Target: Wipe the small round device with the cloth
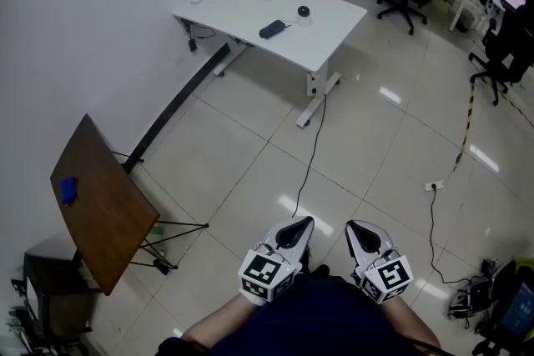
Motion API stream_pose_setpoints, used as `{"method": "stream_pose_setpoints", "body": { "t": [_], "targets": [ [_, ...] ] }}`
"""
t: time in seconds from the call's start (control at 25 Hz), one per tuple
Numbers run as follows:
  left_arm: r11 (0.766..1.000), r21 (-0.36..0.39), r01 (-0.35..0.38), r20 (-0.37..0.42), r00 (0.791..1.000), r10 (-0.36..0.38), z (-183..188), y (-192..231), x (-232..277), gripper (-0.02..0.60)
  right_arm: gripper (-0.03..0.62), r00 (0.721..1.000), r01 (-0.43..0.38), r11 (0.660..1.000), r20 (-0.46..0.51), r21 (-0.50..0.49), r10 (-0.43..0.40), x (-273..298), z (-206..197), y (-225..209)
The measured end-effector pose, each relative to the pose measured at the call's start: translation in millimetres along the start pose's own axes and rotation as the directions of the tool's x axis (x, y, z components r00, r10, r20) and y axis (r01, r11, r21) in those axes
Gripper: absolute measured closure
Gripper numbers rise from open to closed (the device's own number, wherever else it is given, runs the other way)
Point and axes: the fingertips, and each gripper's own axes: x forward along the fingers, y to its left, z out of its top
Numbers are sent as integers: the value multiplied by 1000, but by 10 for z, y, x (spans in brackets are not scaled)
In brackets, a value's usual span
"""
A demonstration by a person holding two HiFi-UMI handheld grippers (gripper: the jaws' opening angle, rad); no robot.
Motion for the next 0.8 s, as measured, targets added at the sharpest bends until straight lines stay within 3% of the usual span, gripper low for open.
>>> {"method": "stream_pose_setpoints", "body": {
  "t": [0.44, 0.8],
  "targets": [
    [997, -70, 35, 14, 999, -35, 447, 973, 377, 580, 582, 997, 22, 999, -69, -31, -24, 1066, 284, -118],
    [995, -99, 30, 25, 999, -28, 538, 1366, 603, 580, 582, 996, 12, 999, -89, -36, -15, 1542, 435, -302]
  ]
}}
